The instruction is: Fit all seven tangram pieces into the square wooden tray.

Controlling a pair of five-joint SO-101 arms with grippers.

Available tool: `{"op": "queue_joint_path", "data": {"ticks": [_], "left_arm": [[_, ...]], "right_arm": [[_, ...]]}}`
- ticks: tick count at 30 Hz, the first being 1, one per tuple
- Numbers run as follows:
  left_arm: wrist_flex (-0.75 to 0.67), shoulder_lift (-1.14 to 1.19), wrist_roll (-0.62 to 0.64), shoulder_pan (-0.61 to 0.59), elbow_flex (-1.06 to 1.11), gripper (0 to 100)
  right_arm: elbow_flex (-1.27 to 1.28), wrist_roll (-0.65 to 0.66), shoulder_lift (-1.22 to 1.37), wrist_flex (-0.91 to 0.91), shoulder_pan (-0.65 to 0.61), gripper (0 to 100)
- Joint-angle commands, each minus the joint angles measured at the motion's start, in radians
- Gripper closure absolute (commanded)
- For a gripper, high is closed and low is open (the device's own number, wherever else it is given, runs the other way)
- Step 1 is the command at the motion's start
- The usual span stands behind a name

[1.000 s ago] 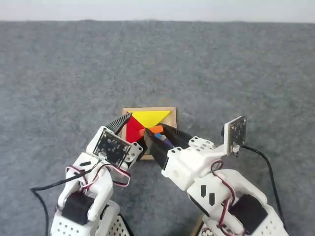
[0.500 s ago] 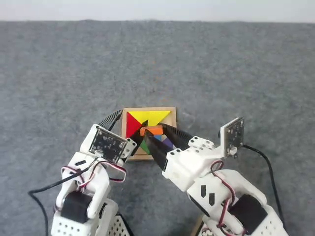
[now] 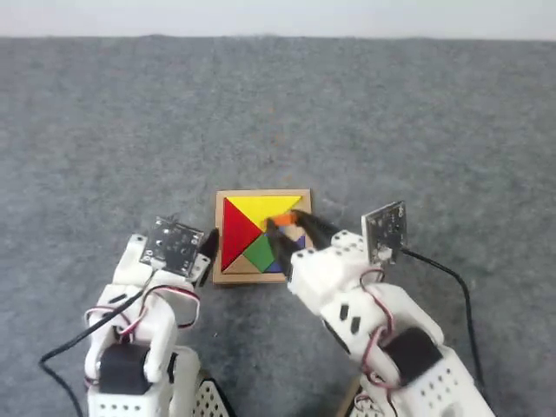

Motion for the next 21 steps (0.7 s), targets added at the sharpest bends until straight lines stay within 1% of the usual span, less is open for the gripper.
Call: {"op": "queue_joint_path", "data": {"ticks": [1,6,10,12,14,17,21], "left_arm": [[0.038,0.018,-0.011,-0.04,-0.05,77],[0.044,0.02,-0.008,-0.044,-0.05,77],[0.04,0.023,-0.006,-0.044,-0.05,77],[0.035,0.064,-0.005,-0.044,-0.058,77],[-0.003,0.15,0.008,-0.048,-0.059,77],[-0.086,0.344,0.032,-0.11,-0.099,80],[-0.146,0.606,0.068,-0.143,-0.186,81]], "right_arm": [[-0.005,0.051,0.143,-0.136,0.062,99.3],[-0.012,0.115,0.433,-0.302,0.111,99.3],[-0.095,0.137,0.684,-0.374,0.13,99.3],[-0.147,0.138,0.788,-0.397,0.134,99.3],[-0.186,0.138,0.878,-0.418,0.136,99.3],[-0.206,0.14,0.977,-0.492,0.139,99.3],[-0.209,0.204,1.082,-0.572,0.153,99.3]]}}
